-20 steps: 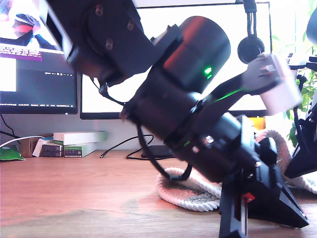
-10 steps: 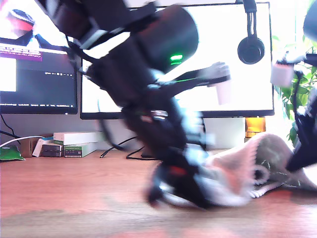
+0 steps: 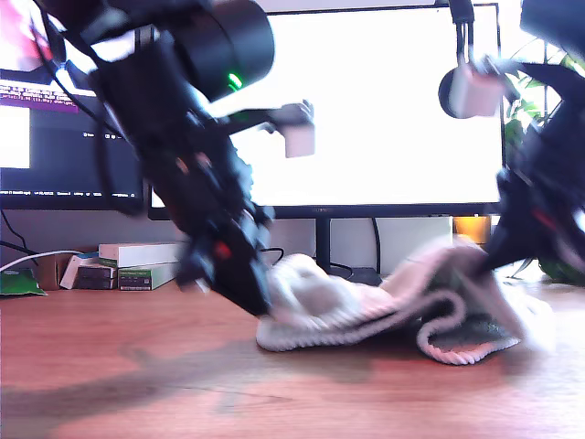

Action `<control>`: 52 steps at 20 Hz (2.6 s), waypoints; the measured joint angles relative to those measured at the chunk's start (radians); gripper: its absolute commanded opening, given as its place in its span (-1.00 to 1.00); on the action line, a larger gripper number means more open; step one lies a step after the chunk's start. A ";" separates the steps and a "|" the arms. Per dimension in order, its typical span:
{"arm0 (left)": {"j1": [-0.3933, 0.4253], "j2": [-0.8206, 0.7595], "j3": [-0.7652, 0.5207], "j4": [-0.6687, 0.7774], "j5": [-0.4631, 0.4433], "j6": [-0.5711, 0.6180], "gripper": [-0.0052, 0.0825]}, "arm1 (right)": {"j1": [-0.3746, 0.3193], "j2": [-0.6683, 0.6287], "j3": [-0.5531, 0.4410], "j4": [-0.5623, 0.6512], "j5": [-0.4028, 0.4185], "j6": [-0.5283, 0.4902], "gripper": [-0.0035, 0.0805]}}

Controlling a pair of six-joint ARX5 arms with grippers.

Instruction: Fold the tea towel to a neat square and place it to the right

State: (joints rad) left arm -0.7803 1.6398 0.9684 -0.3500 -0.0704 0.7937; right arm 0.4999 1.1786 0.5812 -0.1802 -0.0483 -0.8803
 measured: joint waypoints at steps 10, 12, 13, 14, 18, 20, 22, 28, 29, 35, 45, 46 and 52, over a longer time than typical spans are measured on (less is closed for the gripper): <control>0.144 -0.112 0.000 -0.119 -0.056 -0.051 -0.94 | 0.029 0.180 0.114 -0.021 0.009 -0.090 -0.95; 0.184 -0.142 0.000 -0.106 -0.061 -0.051 -0.94 | 0.032 0.217 0.187 -0.015 0.027 -0.115 -0.95; 0.205 -0.147 0.000 -0.086 -0.066 -0.051 -0.94 | 0.032 0.234 0.221 -0.011 0.043 -0.134 -0.95; 0.223 -0.147 0.000 -0.058 -0.074 -0.051 -0.94 | 0.032 0.254 0.259 -0.007 0.065 -0.140 -0.95; 0.306 -0.147 0.006 0.099 -0.080 0.029 -0.94 | 0.011 0.332 0.417 0.007 0.120 -0.144 -0.95; 0.331 -0.146 0.046 0.138 -0.077 0.043 -0.94 | -0.002 0.354 0.499 0.011 0.165 -0.146 -0.95; 0.351 -0.146 0.137 0.153 -0.073 0.048 -0.94 | -0.015 0.357 0.570 0.020 0.191 -0.146 -0.95; 0.391 -0.146 0.401 0.117 -0.064 0.083 -0.94 | -0.018 0.357 0.790 0.056 0.220 -0.142 -0.95; 0.390 -0.147 0.426 0.073 -0.061 0.056 -0.94 | -0.018 0.357 0.818 0.031 0.220 -0.139 -0.95; 0.389 -0.151 0.434 -0.316 0.093 -0.089 -0.94 | -0.005 0.357 0.840 -0.389 0.185 0.014 -0.95; 0.329 -0.150 0.161 -0.436 0.199 -0.193 -0.94 | 0.026 0.468 0.807 -0.856 -0.019 0.174 -0.95; 0.322 -0.150 0.152 -0.442 0.197 -0.193 -0.94 | 0.032 0.467 0.802 -0.876 -0.031 0.175 -0.95; 0.210 -0.150 0.142 -0.551 0.169 -0.193 -0.94 | 0.062 0.463 0.673 -0.961 -0.075 0.175 -0.95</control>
State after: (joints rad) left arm -0.5705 1.4902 1.1103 -0.9009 0.0982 0.6003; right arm 0.5617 1.6421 1.2545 -1.1412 -0.1234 -0.7055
